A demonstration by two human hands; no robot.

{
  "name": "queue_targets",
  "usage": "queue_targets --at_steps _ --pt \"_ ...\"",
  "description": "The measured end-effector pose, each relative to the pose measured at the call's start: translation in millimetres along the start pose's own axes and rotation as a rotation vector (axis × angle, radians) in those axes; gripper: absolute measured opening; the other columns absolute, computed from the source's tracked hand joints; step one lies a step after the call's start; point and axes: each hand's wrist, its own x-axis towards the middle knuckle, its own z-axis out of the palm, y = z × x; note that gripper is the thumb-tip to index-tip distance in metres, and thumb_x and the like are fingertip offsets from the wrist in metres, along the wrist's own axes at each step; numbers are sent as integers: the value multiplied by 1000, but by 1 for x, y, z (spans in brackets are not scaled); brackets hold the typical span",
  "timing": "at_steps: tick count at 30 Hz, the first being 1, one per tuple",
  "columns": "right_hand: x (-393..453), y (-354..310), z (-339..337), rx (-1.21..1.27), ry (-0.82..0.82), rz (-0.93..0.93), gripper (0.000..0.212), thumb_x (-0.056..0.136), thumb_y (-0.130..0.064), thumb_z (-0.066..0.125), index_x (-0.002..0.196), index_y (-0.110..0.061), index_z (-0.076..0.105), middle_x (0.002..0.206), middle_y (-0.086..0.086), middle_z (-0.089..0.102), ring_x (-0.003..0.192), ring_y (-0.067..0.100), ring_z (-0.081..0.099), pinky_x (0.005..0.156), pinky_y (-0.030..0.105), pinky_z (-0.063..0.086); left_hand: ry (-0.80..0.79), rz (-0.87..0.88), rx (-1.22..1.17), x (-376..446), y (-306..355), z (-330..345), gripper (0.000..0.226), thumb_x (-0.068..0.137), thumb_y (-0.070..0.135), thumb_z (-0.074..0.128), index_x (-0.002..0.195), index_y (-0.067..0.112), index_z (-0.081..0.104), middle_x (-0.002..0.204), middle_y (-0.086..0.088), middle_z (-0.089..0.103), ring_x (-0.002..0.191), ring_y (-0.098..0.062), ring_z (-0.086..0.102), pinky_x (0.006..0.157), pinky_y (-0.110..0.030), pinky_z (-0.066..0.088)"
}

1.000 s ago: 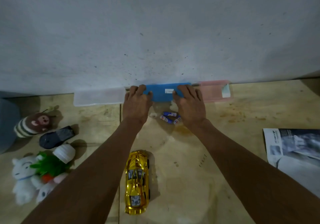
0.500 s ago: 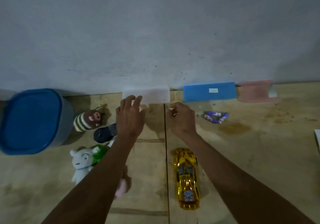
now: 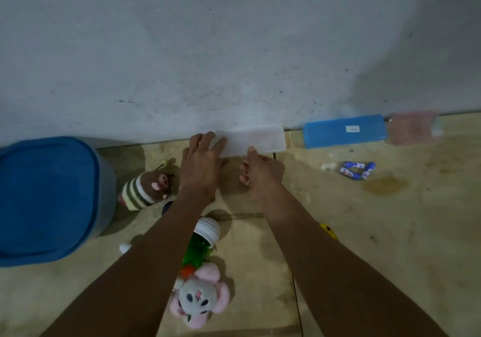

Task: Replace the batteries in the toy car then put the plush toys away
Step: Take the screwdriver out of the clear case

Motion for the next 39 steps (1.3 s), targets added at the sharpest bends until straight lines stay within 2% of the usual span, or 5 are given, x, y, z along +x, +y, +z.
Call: queue_targets --at_steps 11,18,24,32,39 --pt "-6 -4 -9 80 -111 93 26 96 -32 65 99 -6 66 80 5 68 68 14 65 51 26 54 64 43 106 -3 6 1 44 76 25 83 117 12 71 120 -13 66 108 -39 60 78 -48 51" --pt "-8 -13 -19 1 -99 40 22 92 -27 71 86 -6 68 71 4 71 60 12 69 51 25 57 6 -31 67 -1 11 -4 49 86 27 73 133 19 60 134 -10 56 123 -36 49 91 -49 42" --pt "-5 -18 -16 -40 -77 90 35 87 -17 76 112 1 61 78 12 66 64 19 67 62 33 62 19 -64 13 -6 14 -2 48 88 23 73 134 18 61 138 -12 55 128 -38 47 94 -51 44" --pt "-5 -12 -10 9 -137 138 20 95 -26 65 92 -6 66 73 6 68 63 15 64 55 28 56 -2 -58 77 -1 16 -9 49 89 25 69 137 21 58 138 -8 52 128 -34 44 95 -50 40" --pt "-12 -6 -21 35 -140 133 16 91 -23 73 89 -7 69 68 3 71 62 13 71 48 24 53 5 -46 98 -5 10 -6 51 86 19 72 135 21 60 136 -9 54 126 -35 47 93 -50 40"
